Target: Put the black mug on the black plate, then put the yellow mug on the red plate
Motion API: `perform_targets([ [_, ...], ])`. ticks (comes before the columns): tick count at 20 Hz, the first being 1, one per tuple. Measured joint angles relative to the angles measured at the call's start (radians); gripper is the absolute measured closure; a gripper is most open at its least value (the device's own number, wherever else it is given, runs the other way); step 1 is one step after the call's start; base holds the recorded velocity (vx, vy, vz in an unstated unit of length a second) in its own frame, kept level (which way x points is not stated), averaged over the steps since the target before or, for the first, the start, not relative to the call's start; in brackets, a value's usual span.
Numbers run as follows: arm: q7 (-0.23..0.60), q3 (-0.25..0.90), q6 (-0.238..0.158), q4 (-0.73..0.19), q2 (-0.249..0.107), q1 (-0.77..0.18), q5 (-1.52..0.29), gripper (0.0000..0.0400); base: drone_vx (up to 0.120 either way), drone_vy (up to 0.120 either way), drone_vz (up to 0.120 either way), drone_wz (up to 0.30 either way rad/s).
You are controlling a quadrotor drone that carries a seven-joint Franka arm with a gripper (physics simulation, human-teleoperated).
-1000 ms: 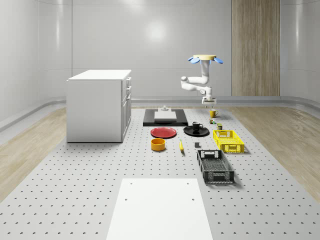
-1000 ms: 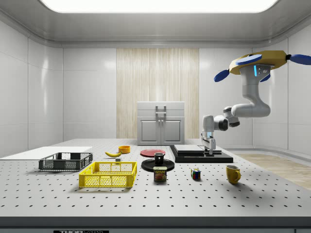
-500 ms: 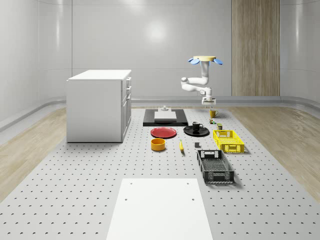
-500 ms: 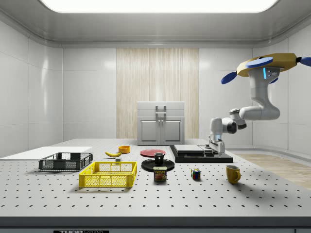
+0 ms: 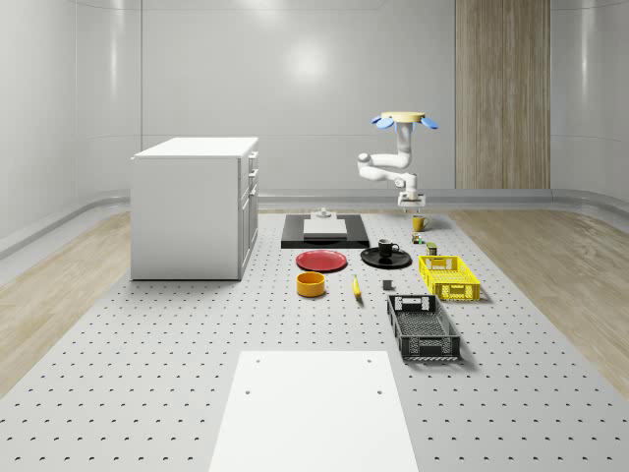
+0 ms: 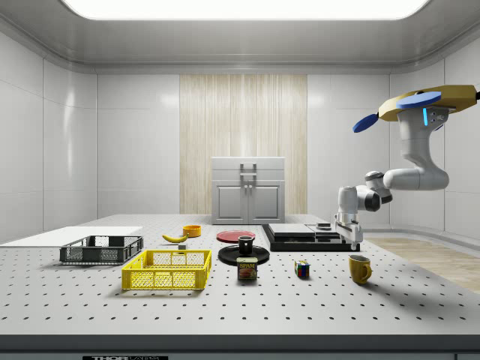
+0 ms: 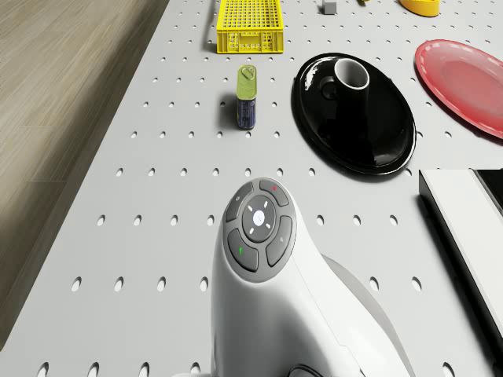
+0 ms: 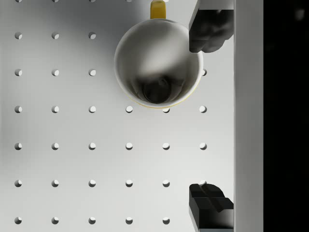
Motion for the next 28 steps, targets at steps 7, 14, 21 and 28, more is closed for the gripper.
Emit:
perform_targets([
  [7, 0.0, 0.0, -0.001, 0.0, 0.001, 0.0, -0.001, 0.0, -0.046, 0.034, 0.0, 0.0],
  [14, -0.001, -0.047, 0.019, 0.019, 0.005, -0.009, -0.044, 0.0, 0.0, 0.0, 0.0, 0.0],
  [21, -0.003, -0.103, 0.041, 0.046, 0.015, -0.021, -0.098, 0.0, 0.0, 0.0, 0.0, 0.0],
  [28, -0.007, -0.14, 0.052, 0.066, 0.027, -0.027, -0.135, 0.0, 0.0, 0.0, 0.0, 0.0],
])
